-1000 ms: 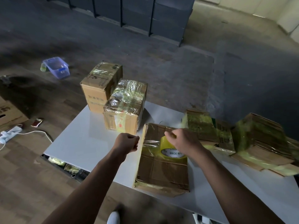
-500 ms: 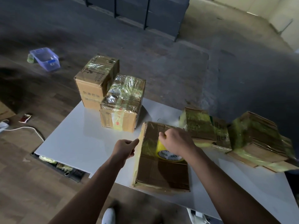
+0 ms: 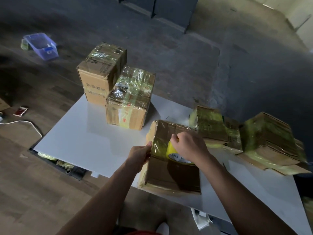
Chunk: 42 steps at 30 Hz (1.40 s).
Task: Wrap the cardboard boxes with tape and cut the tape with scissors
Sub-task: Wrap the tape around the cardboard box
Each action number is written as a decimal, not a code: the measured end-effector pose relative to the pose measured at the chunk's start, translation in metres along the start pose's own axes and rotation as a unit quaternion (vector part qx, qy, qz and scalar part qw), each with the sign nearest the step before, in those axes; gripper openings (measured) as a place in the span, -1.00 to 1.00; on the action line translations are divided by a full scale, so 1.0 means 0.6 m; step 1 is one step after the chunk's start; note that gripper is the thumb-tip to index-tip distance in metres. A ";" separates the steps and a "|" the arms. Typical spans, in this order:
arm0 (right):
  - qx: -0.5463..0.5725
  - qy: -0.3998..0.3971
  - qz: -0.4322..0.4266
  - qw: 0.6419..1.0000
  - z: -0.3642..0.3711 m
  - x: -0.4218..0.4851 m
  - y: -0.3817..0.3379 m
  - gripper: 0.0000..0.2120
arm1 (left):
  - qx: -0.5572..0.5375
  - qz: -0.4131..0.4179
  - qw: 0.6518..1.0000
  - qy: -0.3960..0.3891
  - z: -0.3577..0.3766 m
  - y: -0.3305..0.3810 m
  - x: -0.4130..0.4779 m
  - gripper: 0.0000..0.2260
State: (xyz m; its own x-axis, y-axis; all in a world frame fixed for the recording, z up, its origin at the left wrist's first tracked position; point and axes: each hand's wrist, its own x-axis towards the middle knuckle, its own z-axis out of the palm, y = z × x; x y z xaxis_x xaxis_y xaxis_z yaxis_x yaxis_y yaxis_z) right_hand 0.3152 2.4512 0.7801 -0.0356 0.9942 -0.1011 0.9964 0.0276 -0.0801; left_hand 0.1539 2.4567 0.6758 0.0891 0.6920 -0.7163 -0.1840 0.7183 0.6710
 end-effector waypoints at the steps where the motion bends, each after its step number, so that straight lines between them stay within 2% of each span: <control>1: -0.004 0.001 0.003 1.000 0.000 0.000 -0.001 -0.49 | 0.000 -0.003 1.000 0.007 0.001 -0.002 0.002 -0.65; 4: -0.007 -0.003 0.011 1.000 0.001 -0.003 -0.002 -0.49 | -0.021 -0.054 0.998 0.001 -0.001 -0.011 0.005 -0.55; 7: -0.002 -0.002 0.022 1.000 0.000 -0.002 -0.003 -0.50 | 0.016 -0.050 0.999 0.010 0.003 -0.011 0.009 -0.62; 10: -0.002 -0.010 0.031 0.999 -0.004 -0.004 -0.005 -0.52 | 0.109 0.020 0.992 0.067 0.014 -0.013 0.003 -0.68; 13: -0.004 -0.015 0.049 0.999 -0.007 -0.008 -0.007 -0.53 | 0.167 0.136 0.966 0.141 0.028 -0.001 -0.013 -0.82; 15: 0.011 -0.029 0.079 0.996 -0.008 -0.008 -0.012 -0.55 | 0.199 0.212 0.944 0.153 0.037 0.013 -0.031 -0.82; 17: 0.042 -0.042 0.088 0.994 -0.013 -0.006 -0.012 -0.57 | 0.276 0.259 0.914 0.148 0.044 0.018 -0.044 -0.81; 19: 0.097 -0.042 0.052 0.993 -0.020 -0.007 -0.001 -0.61 | 0.325 0.268 0.894 0.154 0.042 0.013 -0.049 -0.78; 22: 0.214 -0.046 -0.001 0.976 -0.020 -0.018 0.038 -0.70 | 0.328 0.257 0.894 0.162 0.042 0.003 -0.050 -0.76; 25: 0.327 -0.020 -0.004 0.945 -0.001 -0.037 0.073 -0.63 | 0.331 0.237 0.897 0.171 0.056 -0.005 -0.051 -0.73; 29: 0.384 0.001 -0.029 0.923 0.019 -0.048 0.086 -0.57 | 0.368 0.225 0.882 0.190 0.059 -0.015 -0.048 -0.71; 33: 0.358 0.003 -0.008 0.934 0.013 -0.046 0.090 -0.51 | 0.411 0.243 0.856 0.198 0.060 -0.014 -0.043 -0.73; 36: 0.261 0.026 -0.021 0.965 -0.006 -0.040 0.100 -0.52 | 0.432 0.255 0.838 0.214 0.059 -0.016 -0.041 -0.73; 39: 0.175 0.027 0.006 0.984 -0.020 -0.044 0.117 -0.49 | 0.450 0.261 0.825 0.221 0.065 -0.014 -0.046 -0.73; 41: 0.136 0.037 0.019 0.990 -0.019 -0.048 0.115 -0.49 | 0.468 0.307 0.793 0.238 0.071 -0.007 -0.054 -0.77; 42: 0.128 0.042 0.023 0.991 -0.019 -0.047 0.110 -0.50 | 0.489 0.358 0.759 0.237 0.072 -0.005 -0.058 -0.78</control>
State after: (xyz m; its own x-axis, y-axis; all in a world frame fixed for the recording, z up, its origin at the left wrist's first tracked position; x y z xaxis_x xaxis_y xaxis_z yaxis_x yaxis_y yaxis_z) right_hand 0.3826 2.4260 0.7888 0.0275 0.9992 -0.0285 0.9441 -0.0353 -0.3279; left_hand 0.1937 2.4337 0.7073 -0.0952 0.9932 0.0669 0.8168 0.0395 0.5756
